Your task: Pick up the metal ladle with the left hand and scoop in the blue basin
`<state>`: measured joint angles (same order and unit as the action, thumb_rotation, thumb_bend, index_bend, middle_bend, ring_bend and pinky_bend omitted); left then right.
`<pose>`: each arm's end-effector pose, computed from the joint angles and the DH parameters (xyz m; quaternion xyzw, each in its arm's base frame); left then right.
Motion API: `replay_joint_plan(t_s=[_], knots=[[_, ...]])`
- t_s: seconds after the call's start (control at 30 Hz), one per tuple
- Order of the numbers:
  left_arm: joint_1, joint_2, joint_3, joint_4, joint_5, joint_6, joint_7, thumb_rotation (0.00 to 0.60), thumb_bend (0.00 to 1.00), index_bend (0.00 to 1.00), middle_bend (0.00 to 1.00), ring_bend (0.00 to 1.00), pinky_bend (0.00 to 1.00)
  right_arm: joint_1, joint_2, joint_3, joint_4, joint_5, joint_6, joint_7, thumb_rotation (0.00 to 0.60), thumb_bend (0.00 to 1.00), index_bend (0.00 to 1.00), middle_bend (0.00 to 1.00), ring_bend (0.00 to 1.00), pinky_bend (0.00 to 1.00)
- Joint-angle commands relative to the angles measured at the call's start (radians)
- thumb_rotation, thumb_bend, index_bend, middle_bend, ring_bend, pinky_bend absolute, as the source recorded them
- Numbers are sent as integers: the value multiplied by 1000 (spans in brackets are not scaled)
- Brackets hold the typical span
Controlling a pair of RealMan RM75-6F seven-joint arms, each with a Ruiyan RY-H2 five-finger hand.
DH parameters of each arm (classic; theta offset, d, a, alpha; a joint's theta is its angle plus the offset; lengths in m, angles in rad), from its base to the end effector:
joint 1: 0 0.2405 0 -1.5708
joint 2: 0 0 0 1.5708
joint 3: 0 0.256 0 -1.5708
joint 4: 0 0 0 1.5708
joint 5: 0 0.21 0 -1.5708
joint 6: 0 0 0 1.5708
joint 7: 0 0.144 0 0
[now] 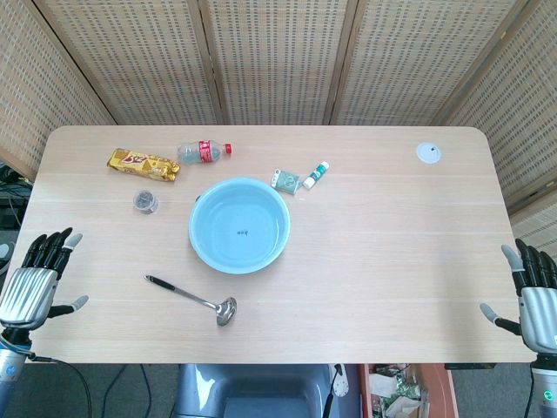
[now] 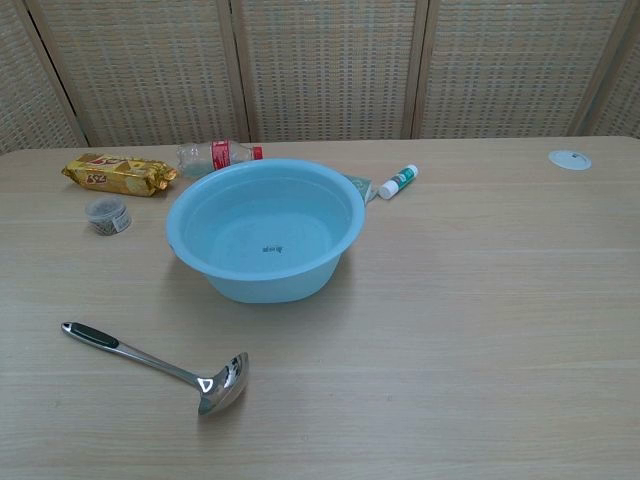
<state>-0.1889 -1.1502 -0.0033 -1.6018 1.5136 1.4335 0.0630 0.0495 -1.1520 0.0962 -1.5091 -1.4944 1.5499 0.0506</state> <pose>-0.2956 0.2023 0.1361 -0.6457 -0.3662 -0.3789 0.5526 -0.3276 -0.1797 0.1743 0.5640 -0.3602 0.4067 0.6219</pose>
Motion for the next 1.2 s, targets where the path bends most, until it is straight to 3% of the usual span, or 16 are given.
replay_joint_plan(t_s=[0.03,0.37,0.43,0.5,0.53,0.6,0.7,0.83,1.07,1.2], knots=[[3,2,0,-5,-1,0,3,600,112,0,0,0,0,0,1,0,-1,0,0,2,600,0,0,0,0,0],[-7,0,0,-2,-10,-36,21,600,114,0,1,0,0,-2,9,0,-12,3,-5,17,600,0,0,0,0,0],[-19,-3,2,5,-18,-69,25,600,116,0,183,81,5,-3,11,-1,-14,2,-4,19,600,0,0,0,0,0],[-35,-6,1,13,-24,-103,15,600,118,0,521,339,169,-3,12,-1,-16,1,-4,19,600,0,0,0,0,0],[-51,-18,-4,29,-28,-128,0,600,118,0,674,517,343,-3,13,-2,-17,1,-5,20,600,0,0,0,0,0],[-76,-57,-18,83,-24,-151,-18,600,117,0,822,726,684,-3,14,-1,-18,3,-7,21,600,0,0,0,0,0],[-106,-124,-24,179,-9,-178,-15,600,118,0,949,883,905,-3,15,0,-21,4,-7,24,600,0,0,0,0,0],[-178,-186,-3,302,38,-275,43,600,117,18,997,944,991,-2,15,-3,-24,0,-9,22,600,0,0,0,0,0],[-290,-198,12,325,42,-471,86,600,117,266,1000,969,1000,3,18,-7,-30,6,-30,18,600,0,0,0,0,0],[-326,-223,11,357,30,-529,77,600,118,329,1000,969,1000,5,20,-9,-33,9,-39,18,600,0,0,0,0,0]])
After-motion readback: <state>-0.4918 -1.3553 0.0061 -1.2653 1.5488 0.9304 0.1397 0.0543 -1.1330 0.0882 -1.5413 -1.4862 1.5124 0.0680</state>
